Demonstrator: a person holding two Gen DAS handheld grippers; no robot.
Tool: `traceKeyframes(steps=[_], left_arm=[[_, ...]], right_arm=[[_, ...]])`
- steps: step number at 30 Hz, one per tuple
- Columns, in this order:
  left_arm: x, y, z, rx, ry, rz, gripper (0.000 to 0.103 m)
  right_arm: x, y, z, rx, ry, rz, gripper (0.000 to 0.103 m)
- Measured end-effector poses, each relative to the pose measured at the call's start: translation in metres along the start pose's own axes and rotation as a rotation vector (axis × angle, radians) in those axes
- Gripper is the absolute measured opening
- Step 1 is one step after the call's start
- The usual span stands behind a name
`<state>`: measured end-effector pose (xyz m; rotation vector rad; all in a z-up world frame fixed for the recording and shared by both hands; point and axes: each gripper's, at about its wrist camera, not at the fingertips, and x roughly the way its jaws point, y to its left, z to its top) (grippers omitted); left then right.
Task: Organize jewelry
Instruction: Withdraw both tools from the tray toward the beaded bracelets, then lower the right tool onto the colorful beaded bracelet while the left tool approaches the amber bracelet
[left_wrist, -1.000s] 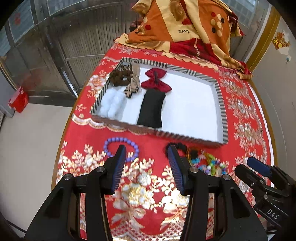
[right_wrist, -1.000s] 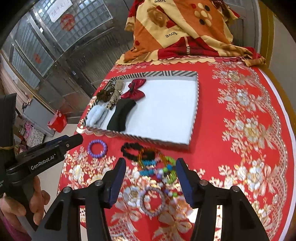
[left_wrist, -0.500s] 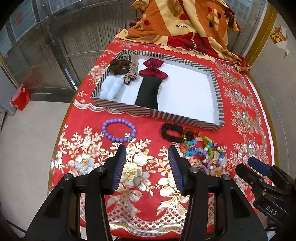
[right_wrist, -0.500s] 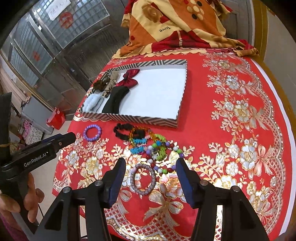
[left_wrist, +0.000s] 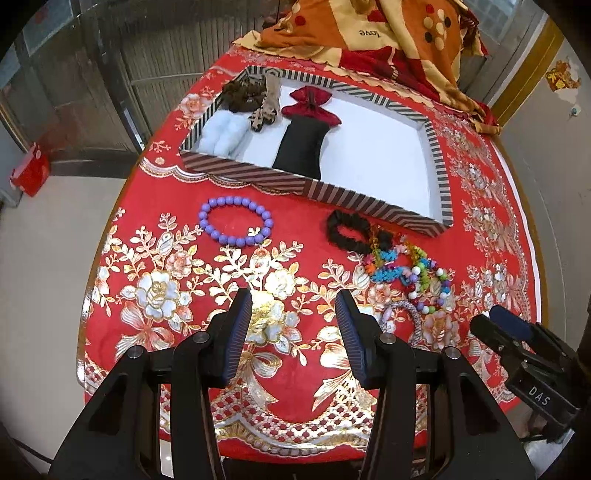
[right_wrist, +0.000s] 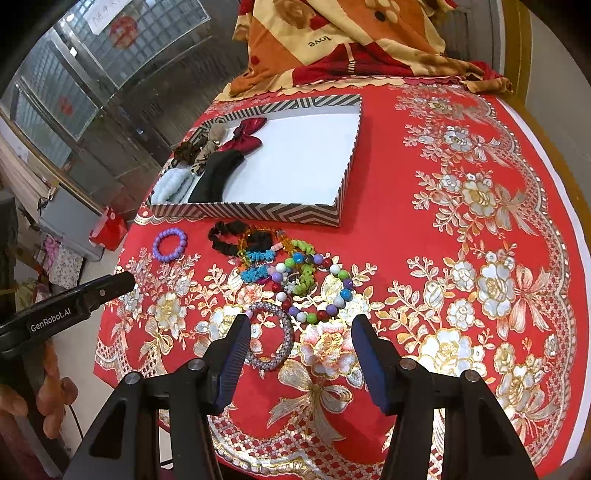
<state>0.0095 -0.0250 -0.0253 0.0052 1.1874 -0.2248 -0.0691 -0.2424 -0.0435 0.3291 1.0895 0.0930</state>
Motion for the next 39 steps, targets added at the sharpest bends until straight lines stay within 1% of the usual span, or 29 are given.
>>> traceKeyframes(steps=[6, 10, 14, 19, 25, 27, 28, 29, 30, 31, 34, 36, 38, 39], left_arm=[[0.008, 0.001, 0.004, -0.007, 0.021, -0.011, 0.046], [0.015, 0.003, 0.006, -0.012, 0.039, -0.009, 0.046], [0.018, 0.006, 0.009, -0.014, 0.046, -0.008, 0.046], [0.021, 0.010, 0.013, -0.019, 0.052, -0.007, 0.046], [0.030, 0.015, 0.016, -0.036, 0.073, -0.014, 0.046], [0.032, 0.014, 0.018, -0.034, 0.078, -0.021, 0.046], [0.033, 0.012, 0.019, -0.033, 0.080, -0.027, 0.046], [0.035, 0.011, 0.020, -0.031, 0.084, -0.033, 0.046], [0.036, 0.010, 0.021, -0.030, 0.087, -0.038, 0.046], [0.037, 0.009, 0.023, -0.030, 0.090, -0.043, 0.046], [0.040, 0.005, 0.026, -0.028, 0.095, -0.055, 0.046], [0.043, 0.001, 0.029, -0.023, 0.099, -0.060, 0.046], [0.047, -0.003, 0.031, -0.015, 0.105, -0.065, 0.046], [0.048, -0.005, 0.032, -0.013, 0.108, -0.068, 0.046]], right_arm=[[0.009, -0.005, 0.004, -0.001, 0.002, -0.001, 0.054], [0.017, -0.001, 0.012, -0.034, -0.004, 0.015, 0.054], [0.030, 0.003, 0.025, -0.064, 0.005, 0.027, 0.048], [0.039, 0.001, 0.032, -0.084, 0.011, 0.005, 0.047], [0.058, -0.016, 0.028, -0.115, 0.052, -0.086, 0.047], [0.063, -0.021, 0.026, -0.117, 0.067, -0.097, 0.047], [0.067, -0.023, 0.025, -0.118, 0.073, -0.101, 0.045], [0.070, -0.024, 0.025, -0.119, 0.077, -0.103, 0.039], [0.073, -0.024, 0.024, -0.122, 0.083, -0.106, 0.035], [0.073, -0.023, 0.024, -0.131, 0.070, -0.113, 0.035], [0.075, -0.021, 0.023, -0.154, 0.058, -0.136, 0.027], [0.074, -0.024, 0.022, -0.160, 0.052, -0.150, 0.016], [0.071, -0.029, 0.021, -0.147, 0.051, -0.153, 0.010], [0.070, -0.033, 0.020, -0.140, 0.050, -0.165, 0.010]])
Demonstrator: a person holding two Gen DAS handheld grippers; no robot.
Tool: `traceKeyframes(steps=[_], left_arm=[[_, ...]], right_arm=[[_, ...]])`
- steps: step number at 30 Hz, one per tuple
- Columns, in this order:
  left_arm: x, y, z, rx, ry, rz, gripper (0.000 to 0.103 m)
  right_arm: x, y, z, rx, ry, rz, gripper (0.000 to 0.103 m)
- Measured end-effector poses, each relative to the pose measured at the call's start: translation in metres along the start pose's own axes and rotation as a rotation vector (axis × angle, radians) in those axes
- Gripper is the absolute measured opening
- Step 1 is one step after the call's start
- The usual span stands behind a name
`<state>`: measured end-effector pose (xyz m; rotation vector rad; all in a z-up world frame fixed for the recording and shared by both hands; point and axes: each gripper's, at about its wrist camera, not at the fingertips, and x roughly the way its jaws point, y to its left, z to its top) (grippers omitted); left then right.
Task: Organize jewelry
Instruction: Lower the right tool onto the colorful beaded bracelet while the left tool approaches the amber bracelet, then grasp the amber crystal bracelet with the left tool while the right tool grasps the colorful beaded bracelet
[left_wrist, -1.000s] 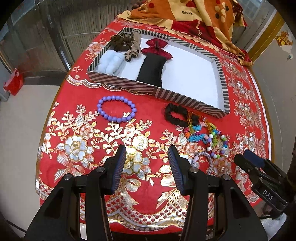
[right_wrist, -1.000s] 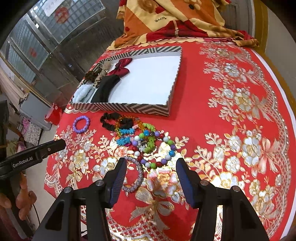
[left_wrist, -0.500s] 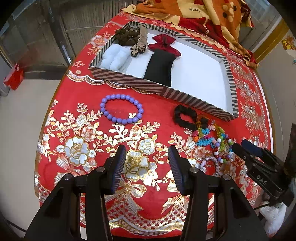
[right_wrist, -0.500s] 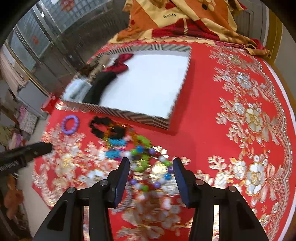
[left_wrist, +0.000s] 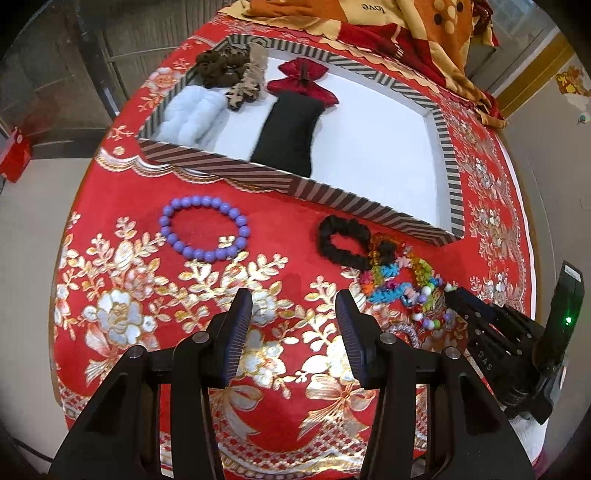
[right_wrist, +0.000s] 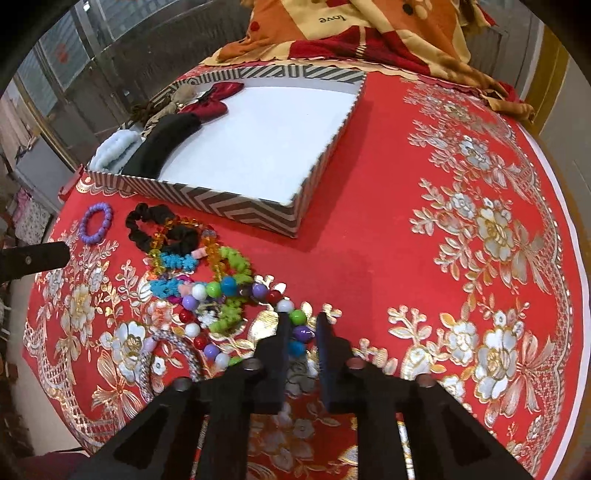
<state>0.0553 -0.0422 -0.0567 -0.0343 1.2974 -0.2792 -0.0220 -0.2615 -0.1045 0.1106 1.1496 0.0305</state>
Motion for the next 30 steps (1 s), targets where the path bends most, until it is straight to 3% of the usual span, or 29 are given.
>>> traceKeyframes(steps=[6, 23, 28, 30], left_arm=[[0.012, -0.019, 0.008, 0.028, 0.013, -0.020, 0.046], [0.056, -0.065, 0.025, 0.150, 0.035, -0.016, 0.045], [0.066, -0.068, 0.029, 0.170, 0.045, -0.034, 0.013], [0.067, -0.067, 0.030, 0.172, 0.038, -0.055, 0.009]], right_arm=[[-0.008, -0.027, -0.008, 0.074, 0.011, 0.004, 0.010], [-0.011, -0.032, -0.013, 0.099, -0.002, 0.032, 0.012], [-0.009, -0.030, -0.012, 0.107, -0.025, 0.039, 0.013], [-0.009, -0.029, -0.014, 0.095, -0.036, 0.034, 0.013]])
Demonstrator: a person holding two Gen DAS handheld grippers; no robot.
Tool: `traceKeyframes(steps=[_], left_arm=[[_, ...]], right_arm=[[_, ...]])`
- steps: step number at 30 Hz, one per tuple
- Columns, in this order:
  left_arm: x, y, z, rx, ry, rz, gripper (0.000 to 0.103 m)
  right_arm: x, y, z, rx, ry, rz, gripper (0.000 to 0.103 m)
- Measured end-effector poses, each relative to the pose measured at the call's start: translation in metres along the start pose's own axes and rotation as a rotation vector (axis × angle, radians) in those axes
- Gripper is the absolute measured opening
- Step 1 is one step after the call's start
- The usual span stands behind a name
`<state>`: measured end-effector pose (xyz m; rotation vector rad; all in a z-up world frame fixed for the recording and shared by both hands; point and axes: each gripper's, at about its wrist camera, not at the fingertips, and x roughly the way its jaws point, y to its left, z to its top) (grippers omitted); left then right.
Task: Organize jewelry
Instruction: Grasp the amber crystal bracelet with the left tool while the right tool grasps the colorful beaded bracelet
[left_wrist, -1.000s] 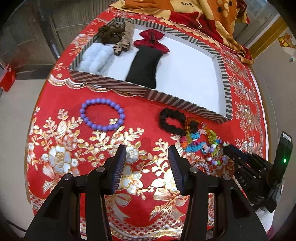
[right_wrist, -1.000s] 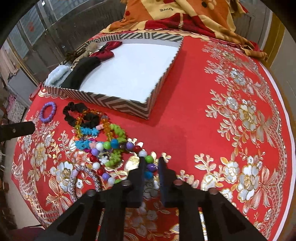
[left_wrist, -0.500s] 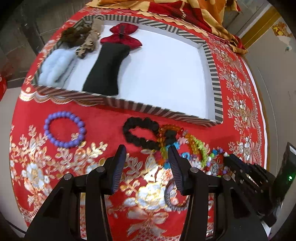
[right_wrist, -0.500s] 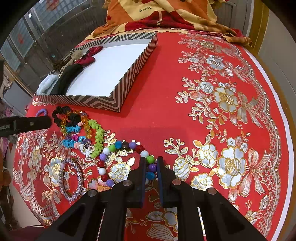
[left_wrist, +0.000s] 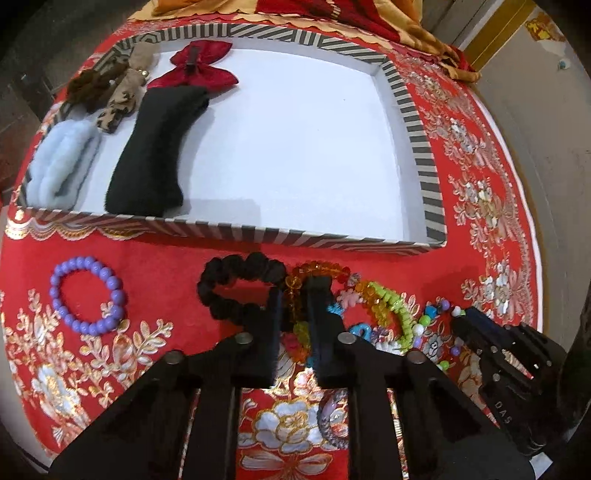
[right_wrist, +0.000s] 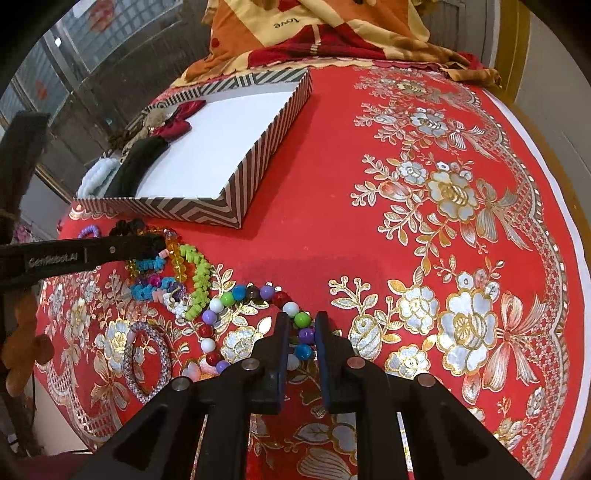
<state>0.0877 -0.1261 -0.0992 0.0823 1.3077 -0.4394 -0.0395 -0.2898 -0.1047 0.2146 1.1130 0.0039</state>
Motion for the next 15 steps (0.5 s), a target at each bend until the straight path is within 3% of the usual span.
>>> traceKeyframes(steps=[3, 5, 15], left_arm=[[-0.006, -0.001, -0.001, 0.015, -0.018, -0.024, 0.008], [-0.014, 0.000, -0.002, 0.010, -0.021, -0.059, 0.008], [-0.072, 0.001, -0.007, 0.025, -0.092, -0.130, 0.008]], right_arm=[[-0.001, 0.000, -0.001, -0.005, -0.003, -0.004, 0.011], [-0.003, -0.004, 0.000, 0.028, 0.002, 0.038, 0.008], [-0.046, 0.011, 0.012, 0.006, -0.090, 0.106, 0.008]])
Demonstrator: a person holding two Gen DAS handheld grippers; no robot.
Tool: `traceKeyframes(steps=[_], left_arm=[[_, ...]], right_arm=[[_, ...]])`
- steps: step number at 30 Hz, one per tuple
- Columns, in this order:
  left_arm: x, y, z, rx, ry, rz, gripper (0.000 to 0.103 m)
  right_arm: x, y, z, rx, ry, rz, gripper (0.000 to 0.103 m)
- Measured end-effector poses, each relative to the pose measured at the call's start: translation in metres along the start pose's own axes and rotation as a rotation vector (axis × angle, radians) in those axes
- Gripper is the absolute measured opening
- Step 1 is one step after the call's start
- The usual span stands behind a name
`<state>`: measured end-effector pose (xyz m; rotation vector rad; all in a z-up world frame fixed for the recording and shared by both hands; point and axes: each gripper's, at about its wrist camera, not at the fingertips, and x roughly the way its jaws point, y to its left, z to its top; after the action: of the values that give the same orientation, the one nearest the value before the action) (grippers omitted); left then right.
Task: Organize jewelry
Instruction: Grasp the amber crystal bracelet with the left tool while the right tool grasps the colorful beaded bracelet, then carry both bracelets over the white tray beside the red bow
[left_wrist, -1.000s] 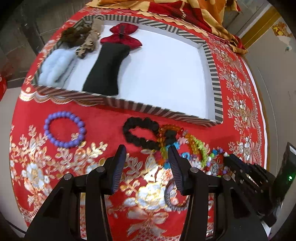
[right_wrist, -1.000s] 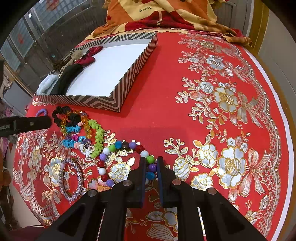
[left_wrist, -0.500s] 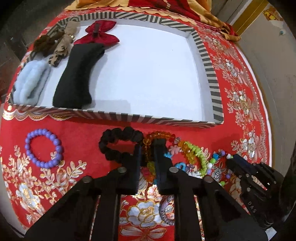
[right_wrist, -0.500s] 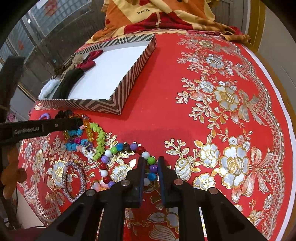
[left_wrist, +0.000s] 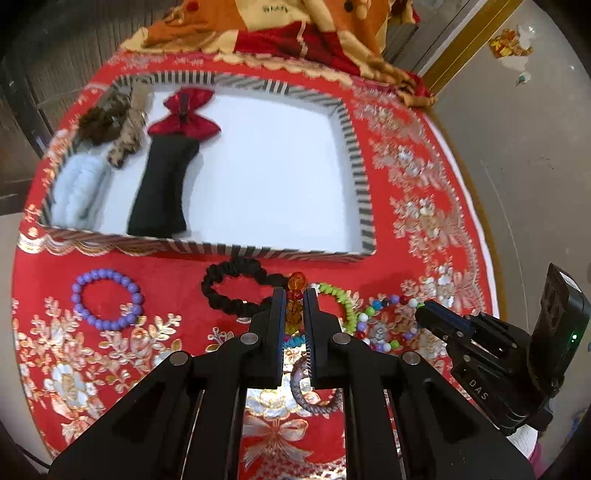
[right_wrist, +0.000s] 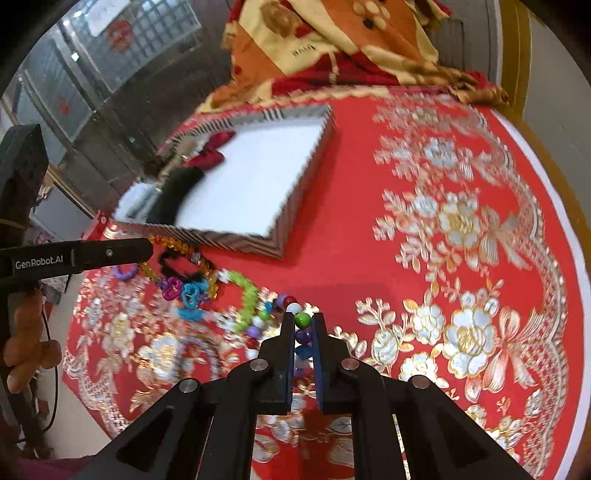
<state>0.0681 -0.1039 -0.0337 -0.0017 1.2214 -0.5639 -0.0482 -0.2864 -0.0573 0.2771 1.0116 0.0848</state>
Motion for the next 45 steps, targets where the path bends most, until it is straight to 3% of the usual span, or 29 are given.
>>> traceKeyframes(steps=[8, 19, 32, 45], left_arm=[[-0.043, -0.002, 0.007, 0.008, -0.078, 0.007, 0.008], [-0.082, 0.011, 0.021, 0.008, -0.158, 0.103, 0.008], [-0.075, 0.013, 0.041, 0.033, -0.163, 0.182, 0.008], [-0.049, 0.011, 0.068, 0.066, -0.131, 0.189, 0.008]], right_arm=[[-0.024, 0.017, 0.018, -0.047, -0.051, 0.016, 0.008], [-0.046, 0.038, 0.044, -0.124, -0.101, 0.022, 0.008], [-0.042, 0.052, 0.074, -0.167, -0.109, 0.044, 0.008], [-0.011, 0.057, 0.105, -0.173, -0.081, 0.045, 0.008]])
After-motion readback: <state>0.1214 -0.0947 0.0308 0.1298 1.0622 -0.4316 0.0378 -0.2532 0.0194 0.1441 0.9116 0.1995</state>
